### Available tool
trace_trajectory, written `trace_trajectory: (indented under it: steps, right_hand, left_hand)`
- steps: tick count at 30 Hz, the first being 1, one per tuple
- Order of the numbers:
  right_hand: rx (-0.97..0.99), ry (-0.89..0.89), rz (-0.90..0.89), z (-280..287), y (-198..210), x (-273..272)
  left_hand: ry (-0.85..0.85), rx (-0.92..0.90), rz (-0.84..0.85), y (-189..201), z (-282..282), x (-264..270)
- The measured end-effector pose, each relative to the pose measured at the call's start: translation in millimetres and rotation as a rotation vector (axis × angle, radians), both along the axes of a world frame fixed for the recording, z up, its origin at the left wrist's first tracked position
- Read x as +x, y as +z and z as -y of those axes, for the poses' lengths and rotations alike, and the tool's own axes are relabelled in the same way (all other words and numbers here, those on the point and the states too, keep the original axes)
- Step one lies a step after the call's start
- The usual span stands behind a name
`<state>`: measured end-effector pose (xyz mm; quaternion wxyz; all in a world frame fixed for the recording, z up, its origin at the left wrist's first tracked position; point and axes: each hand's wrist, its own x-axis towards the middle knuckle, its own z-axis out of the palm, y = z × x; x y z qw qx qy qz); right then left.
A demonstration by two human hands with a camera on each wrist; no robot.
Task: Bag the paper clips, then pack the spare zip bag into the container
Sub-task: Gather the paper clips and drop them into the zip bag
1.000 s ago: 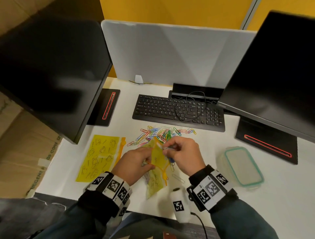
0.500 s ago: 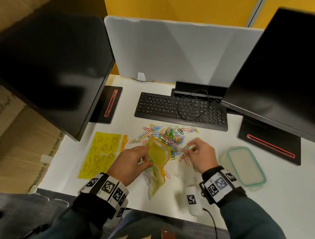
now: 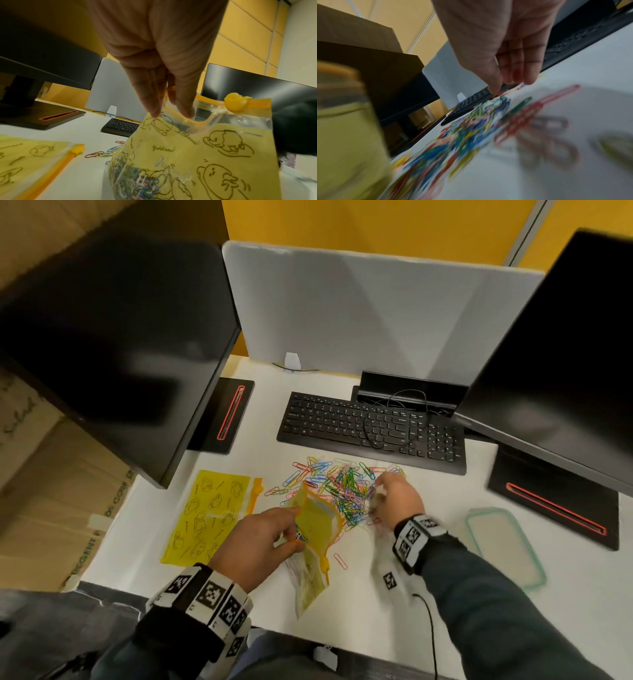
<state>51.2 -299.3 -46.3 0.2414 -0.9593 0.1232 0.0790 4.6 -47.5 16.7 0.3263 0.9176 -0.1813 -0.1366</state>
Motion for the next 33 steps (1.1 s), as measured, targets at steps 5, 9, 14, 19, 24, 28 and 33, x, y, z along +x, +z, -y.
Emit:
trace_trajectory:
  steps: [5, 9, 14, 19, 24, 28, 33]
  right_hand:
    - [-0.124, 0.166, -0.259, 13, -15, 36]
    - [-0.124, 0.174, -0.202, -4, -20, 33]
    - [-0.028, 0.267, -0.214, -15, -19, 36]
    - [-0.049, 0.400, -0.259, -14, -27, 5]
    - [0.110, 0.238, -0.154, 10, -15, -46]
    - [-0.014, 0.013, -0.258, 39, -6, -89]
    - [-0.002, -0.041, -0.169, 22, -21, -91]
  left_hand:
    - [-0.010, 0.009, -0.015, -1, -11, -2]
    - [0.016, 0.012, -0.002, -1, -18, -2]
    - [0.013, 0.035, 0.015, -1, -20, -3]
    - [0.014, 0.038, 0.015, -1, -17, -2]
    - [0.003, 0.013, -0.010, -3, -12, -1]
    - [0.004, -0.008, -0.026, 0, -11, -2]
    - [0.013, -0.017, -0.039, -3, -9, -4]
